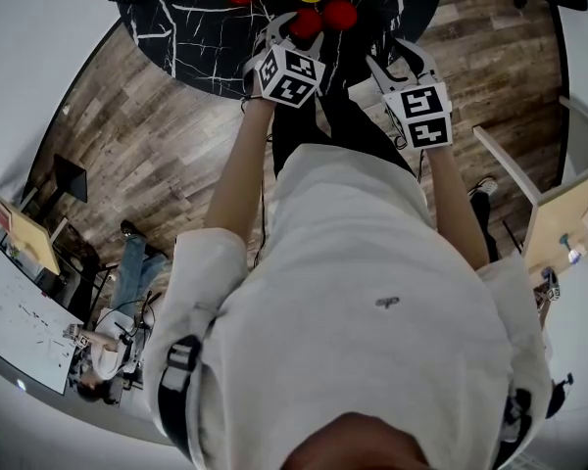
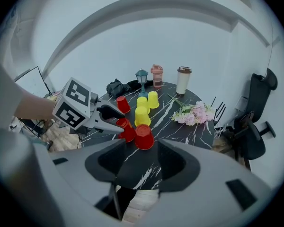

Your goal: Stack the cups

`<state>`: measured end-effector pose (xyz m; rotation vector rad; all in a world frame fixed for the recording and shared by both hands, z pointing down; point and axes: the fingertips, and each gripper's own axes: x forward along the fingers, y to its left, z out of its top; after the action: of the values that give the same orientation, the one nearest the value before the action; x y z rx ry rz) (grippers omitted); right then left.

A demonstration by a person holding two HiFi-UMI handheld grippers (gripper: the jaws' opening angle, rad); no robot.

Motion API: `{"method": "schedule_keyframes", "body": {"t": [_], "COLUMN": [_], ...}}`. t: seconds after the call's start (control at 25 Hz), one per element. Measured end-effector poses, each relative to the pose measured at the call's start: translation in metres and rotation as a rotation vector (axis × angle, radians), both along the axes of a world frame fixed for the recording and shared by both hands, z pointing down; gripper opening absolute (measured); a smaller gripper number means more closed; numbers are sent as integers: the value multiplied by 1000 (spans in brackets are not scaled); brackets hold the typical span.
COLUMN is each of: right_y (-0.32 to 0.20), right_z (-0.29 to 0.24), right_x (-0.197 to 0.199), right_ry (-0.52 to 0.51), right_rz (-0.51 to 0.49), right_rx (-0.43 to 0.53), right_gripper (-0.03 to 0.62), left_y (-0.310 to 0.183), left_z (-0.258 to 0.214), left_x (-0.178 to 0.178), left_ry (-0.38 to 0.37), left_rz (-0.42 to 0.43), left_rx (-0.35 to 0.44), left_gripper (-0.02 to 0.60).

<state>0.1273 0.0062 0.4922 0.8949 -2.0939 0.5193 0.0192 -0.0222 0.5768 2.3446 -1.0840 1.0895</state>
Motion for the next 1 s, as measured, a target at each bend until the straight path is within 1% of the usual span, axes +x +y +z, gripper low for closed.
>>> {"method": "schedule_keyframes", "body": {"t": [0.16,0.4,0.56,0.72,1.0], "right_y": [0,1,-6,-12,-18], "right_z": [-1,4,0,-1,-6], "right_x": [2,1,-14,-24,-41], "right_ry": [-9,-10,-17,-10,2], "right_rz": [2,-12,-26,-36,-12], "right_rx": [-7,-12,-12,-10,-8], "right_gripper": [215,215,215,215,215], "left_y": [0,6,3,-1,-22], "left_z": [-4,-17,-27,-33,-36], "left_x": [2,0,-12,-24,-59], "left_ry": [11,29,51,58,57], "left_rz": [-7,-21,-44,-65,-93], "left_rx": [1,25,40,54,92], "left_gripper": [227,229,229,229,229]}}
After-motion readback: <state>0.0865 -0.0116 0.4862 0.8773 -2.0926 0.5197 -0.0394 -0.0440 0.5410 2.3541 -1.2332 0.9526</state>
